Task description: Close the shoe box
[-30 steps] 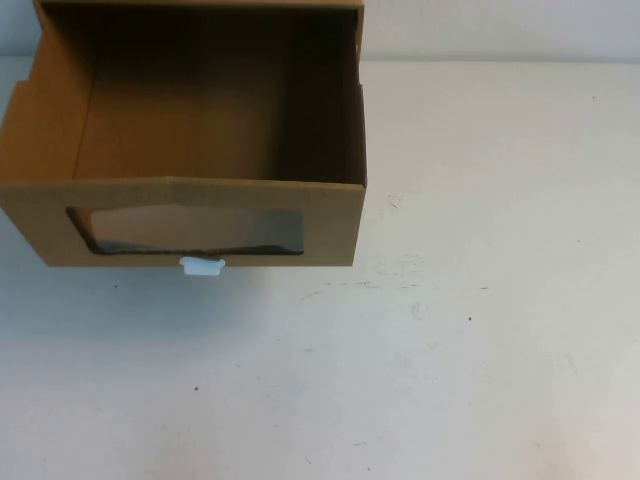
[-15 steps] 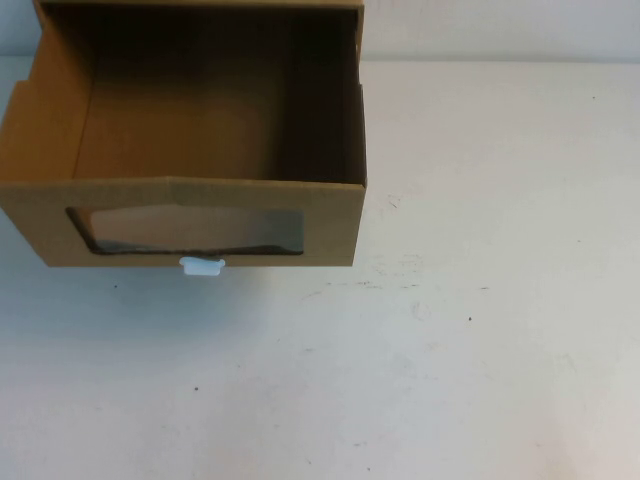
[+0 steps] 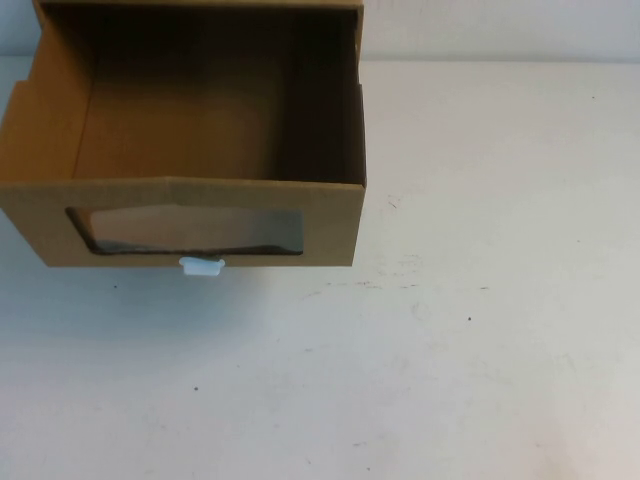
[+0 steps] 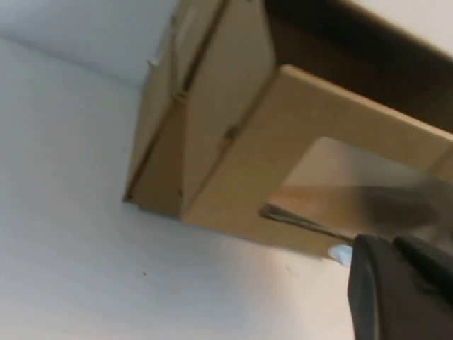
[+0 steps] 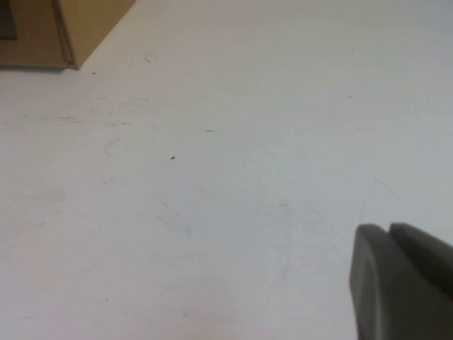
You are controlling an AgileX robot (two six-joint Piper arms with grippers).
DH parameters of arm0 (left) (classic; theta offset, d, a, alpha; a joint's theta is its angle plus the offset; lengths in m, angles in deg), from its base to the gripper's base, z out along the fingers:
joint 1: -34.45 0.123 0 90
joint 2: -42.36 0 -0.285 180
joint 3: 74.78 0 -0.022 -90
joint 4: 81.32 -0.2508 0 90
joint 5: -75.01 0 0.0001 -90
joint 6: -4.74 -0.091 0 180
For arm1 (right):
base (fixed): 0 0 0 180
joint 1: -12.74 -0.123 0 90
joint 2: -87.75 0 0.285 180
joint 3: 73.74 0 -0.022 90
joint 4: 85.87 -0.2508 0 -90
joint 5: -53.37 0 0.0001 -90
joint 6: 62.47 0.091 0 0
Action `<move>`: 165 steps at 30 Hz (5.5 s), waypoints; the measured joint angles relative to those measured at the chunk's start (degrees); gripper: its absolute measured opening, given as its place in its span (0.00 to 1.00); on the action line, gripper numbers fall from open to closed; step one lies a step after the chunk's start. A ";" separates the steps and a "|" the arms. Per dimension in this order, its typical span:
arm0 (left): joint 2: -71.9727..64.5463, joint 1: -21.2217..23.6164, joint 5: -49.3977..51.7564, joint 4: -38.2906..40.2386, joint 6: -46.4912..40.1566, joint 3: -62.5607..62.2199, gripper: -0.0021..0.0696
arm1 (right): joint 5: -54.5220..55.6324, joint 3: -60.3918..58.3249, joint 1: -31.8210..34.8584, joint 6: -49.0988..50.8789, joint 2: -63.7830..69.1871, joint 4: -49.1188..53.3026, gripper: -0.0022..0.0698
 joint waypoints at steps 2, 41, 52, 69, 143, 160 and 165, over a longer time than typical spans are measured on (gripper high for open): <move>-6.19 0.00 5.37 -0.79 -2.61 -6.70 0.02 | 0.00 0.00 0.00 0.00 0.00 0.00 0.01; -98.80 -3.76 32.20 -1.89 -23.80 -101.89 0.02 | 0.64 0.00 0.00 0.00 0.00 -0.67 0.01; -99.57 -3.87 32.91 -3.10 -24.46 -101.97 0.02 | 18.61 0.00 0.00 0.00 0.00 -35.03 0.01; -100.58 -3.87 32.78 -3.09 -24.91 -102.32 0.02 | -16.96 22.65 0.00 0.00 22.29 -34.19 0.01; -100.58 -3.87 32.34 -3.27 -24.21 -102.32 0.02 | 8.17 81.72 -44.74 29.93 97.42 15.66 0.01; -100.58 -3.87 32.43 -3.27 -24.08 -102.32 0.02 | 16.32 84.23 -39.27 29.93 100.03 15.66 0.01; -100.58 -3.87 32.43 -3.27 -24.08 -102.35 0.02 | 16.87 88.08 -38.15 29.93 102.70 15.66 0.01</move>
